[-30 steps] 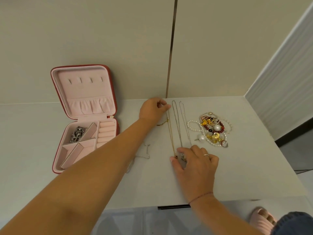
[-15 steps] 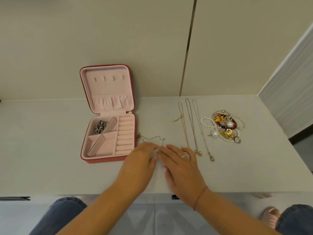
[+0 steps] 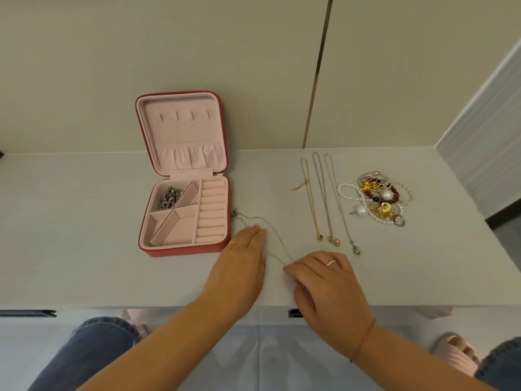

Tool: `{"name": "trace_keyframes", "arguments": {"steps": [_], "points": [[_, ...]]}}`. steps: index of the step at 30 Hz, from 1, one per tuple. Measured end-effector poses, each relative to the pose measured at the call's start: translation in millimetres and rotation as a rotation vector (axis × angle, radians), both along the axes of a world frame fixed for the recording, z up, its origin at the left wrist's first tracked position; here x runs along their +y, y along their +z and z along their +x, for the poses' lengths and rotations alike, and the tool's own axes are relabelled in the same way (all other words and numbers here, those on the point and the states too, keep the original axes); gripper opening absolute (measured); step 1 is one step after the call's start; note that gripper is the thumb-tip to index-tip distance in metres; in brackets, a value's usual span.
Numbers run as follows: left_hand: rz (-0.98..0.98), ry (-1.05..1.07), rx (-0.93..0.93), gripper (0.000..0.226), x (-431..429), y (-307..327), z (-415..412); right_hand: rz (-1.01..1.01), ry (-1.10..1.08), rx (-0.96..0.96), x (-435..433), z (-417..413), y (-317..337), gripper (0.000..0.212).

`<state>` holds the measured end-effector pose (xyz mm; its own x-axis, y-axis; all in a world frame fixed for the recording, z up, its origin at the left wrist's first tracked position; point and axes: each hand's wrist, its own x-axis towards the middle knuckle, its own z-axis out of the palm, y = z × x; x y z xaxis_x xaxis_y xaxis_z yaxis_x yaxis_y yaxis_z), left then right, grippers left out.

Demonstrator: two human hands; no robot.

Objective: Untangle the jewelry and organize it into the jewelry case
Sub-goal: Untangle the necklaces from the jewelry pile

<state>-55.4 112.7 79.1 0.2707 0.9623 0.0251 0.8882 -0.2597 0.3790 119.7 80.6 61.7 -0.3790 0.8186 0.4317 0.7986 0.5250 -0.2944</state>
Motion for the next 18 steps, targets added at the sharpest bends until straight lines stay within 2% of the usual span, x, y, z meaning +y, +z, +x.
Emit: {"name": "trace_keyframes", "arguments": {"steps": [5, 8, 12, 15, 18], "points": [[0.064, -0.073, 0.051, 0.044, 7.0, -14.5, 0.4, 0.005, -0.079, -0.024, -4.5, 19.5, -2.9, 0.024], [0.145, -0.105, 0.017, 0.041, 16.2, -17.5, -0.5, -0.019, -0.119, -0.035, -5.3, 29.3, -6.7, 0.024], [0.197, -0.084, 0.02, 0.065, 29.6, -8.0, -7.8, -0.049, -0.124, -0.006, -2.8, 35.5, -11.9, 0.022], [0.292, -0.099, 0.189, 0.059, 44.7, 6.5, -10.0, -0.047, -0.124, 0.029, 0.2, 39.0, -14.3, 0.027], [0.277, -0.041, 0.481, 0.034, 54.2, 19.9, -7.8, -0.021, -0.102, 0.037, -0.7, 40.6, -15.2, 0.029]]}}
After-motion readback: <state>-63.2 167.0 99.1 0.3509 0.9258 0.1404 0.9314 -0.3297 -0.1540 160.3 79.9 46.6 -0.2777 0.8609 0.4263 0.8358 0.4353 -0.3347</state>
